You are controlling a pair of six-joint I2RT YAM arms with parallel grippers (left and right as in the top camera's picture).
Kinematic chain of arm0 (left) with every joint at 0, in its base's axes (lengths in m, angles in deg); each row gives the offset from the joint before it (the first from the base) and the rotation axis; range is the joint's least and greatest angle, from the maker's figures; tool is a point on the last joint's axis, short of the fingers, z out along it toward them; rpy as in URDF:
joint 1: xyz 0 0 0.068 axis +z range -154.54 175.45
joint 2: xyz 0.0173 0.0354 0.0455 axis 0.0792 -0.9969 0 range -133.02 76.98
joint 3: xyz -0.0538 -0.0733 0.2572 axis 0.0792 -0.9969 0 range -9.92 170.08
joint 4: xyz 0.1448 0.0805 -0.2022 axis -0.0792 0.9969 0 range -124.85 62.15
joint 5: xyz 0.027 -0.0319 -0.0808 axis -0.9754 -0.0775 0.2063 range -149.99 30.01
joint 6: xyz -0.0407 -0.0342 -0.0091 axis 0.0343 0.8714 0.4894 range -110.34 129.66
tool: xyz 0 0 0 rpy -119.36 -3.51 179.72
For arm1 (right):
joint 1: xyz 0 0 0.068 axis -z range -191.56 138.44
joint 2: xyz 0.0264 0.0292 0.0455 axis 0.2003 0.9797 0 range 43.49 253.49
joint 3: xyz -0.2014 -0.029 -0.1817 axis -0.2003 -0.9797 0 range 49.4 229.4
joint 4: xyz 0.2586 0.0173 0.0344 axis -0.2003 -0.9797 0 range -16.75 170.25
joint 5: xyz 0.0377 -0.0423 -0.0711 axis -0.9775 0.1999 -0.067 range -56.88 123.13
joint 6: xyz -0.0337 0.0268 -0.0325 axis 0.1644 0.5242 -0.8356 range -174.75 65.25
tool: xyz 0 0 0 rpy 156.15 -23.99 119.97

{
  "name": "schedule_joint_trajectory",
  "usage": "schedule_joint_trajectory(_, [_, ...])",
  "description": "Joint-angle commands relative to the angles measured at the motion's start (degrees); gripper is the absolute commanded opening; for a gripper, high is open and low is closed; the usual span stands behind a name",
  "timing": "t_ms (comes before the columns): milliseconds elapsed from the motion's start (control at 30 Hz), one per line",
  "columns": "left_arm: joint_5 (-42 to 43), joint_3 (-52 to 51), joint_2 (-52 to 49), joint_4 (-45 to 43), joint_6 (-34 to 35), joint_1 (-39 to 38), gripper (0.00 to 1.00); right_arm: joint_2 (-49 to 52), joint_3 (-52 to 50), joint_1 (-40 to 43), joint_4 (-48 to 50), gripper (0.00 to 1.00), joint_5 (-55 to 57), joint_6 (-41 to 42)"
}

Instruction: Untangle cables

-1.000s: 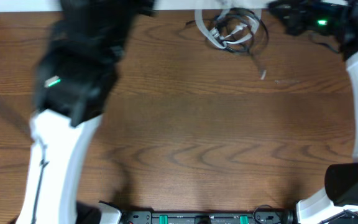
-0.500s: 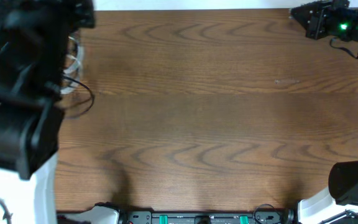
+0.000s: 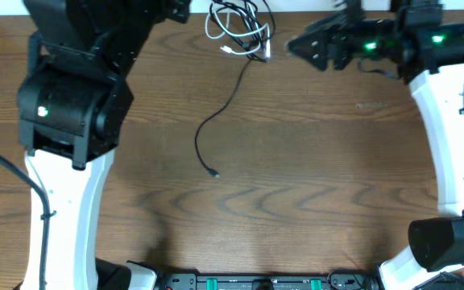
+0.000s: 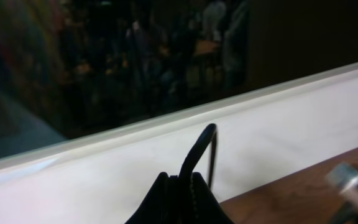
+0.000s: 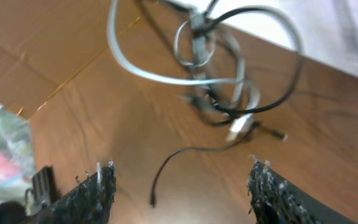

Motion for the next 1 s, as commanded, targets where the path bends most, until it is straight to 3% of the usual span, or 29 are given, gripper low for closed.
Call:
schedule_joint_trajectory(0, [2.38, 0.33, -0.44, -2.91, 2.4, -2.82, 0.07, -0.17, -0.07, -5.01, -0.39, 0.67, 3.65, -2.29])
schedule_joint_trajectory(200, [2.19, 0.33, -1.7, -5.88, 3.32, -8.44, 0.07, -0.04, -0.07, -10.51, 0.98, 0.71, 8.85, -2.34])
schedule_joint_trajectory(433, [2.14, 1.11, -2.23, -7.06, 4.09, -10.86, 0.07, 2.16, -0.15, -13.18, 0.66, 0.65, 8.63, -2.29])
schedule_joint_trajectory(500, [2.14, 2.62, -2.23, -7.04, 4.09, -10.86, 0.07, 2.95, -0.15, -13.57, 0.48, 0.52, 8.09, -2.29])
schedule_joint_trajectory(533, [2.14, 3.8, -2.23, -6.84, 4.04, -10.86, 0.07, 3.58, -0.15, -13.9, 0.63, 0.24, 7.54, -2.29])
schedule_joint_trajectory(600, [2.12, 4.85, -2.23, -6.25, 3.8, -10.86, 0.07, 3.96, -0.15, -14.19, 0.92, 0.01, 7.61, -2.32])
schedule_joint_trajectory(967, [-10.58, 5.57, -1.79, 0.92, -1.6, -10.56, 0.07, 3.96, -0.04, -8.81, 5.14, 0.01, 11.65, -1.22])
